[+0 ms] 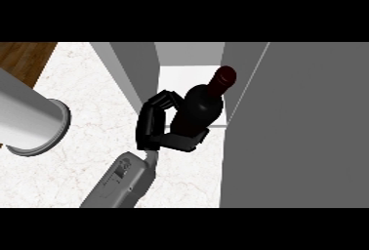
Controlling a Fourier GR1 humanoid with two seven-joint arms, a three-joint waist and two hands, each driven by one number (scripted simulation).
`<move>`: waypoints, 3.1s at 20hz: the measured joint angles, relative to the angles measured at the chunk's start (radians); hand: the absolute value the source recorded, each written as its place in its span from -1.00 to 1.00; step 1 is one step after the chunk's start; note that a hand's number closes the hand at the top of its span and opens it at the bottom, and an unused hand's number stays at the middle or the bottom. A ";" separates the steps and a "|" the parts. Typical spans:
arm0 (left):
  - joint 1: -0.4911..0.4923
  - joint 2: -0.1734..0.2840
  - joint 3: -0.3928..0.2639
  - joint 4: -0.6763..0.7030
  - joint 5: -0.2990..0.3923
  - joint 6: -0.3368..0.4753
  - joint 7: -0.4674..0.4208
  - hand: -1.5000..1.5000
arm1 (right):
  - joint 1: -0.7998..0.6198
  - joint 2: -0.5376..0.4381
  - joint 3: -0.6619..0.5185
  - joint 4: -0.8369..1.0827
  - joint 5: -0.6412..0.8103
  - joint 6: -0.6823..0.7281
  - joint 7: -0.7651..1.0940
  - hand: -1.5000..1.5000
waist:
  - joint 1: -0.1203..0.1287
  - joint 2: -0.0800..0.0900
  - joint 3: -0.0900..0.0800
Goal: Pick up the wine, place it into the cabinet and close the cabinet
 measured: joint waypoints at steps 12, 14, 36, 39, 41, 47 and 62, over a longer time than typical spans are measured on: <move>-0.039 0.000 -0.041 0.246 0.141 0.000 -0.178 1.00 | -0.015 -0.011 -0.027 0.023 -0.030 0.011 0.002 -1.00 | -0.002 0.001 0.000; -0.057 0.000 -0.045 0.263 0.167 0.006 -0.175 1.00 | -0.015 -0.013 -0.033 0.027 -0.036 0.016 0.000 -1.00 | -0.002 0.001 0.000; -0.301 0.000 -0.024 0.686 0.479 -0.221 -0.356 1.00 | -0.039 -0.005 -0.020 0.049 -0.035 0.015 0.005 -1.00 | -0.016 0.005 -0.001; -0.328 0.000 -0.047 0.695 0.527 -0.210 -0.360 1.00 | -0.037 0.004 -0.009 0.051 -0.023 0.011 -0.003 -1.00 | -0.019 0.005 -0.001; -0.366 0.000 -0.039 0.728 0.543 -0.222 -0.352 1.00 | -0.017 -0.002 -0.020 0.054 -0.037 0.027 -0.020 -1.00 | -0.022 0.005 -0.001; -0.444 0.000 -0.027 0.821 0.572 -0.240 -0.355 1.00 | -0.011 0.001 -0.010 0.088 -0.022 0.044 -0.063 -1.00 | -0.025 0.007 0.000; -0.529 0.000 0.014 1.012 0.601 -0.252 -0.384 1.00 | -0.037 -0.006 -0.012 0.062 -0.050 0.038 -0.027 -1.00 | -0.047 0.016 -0.001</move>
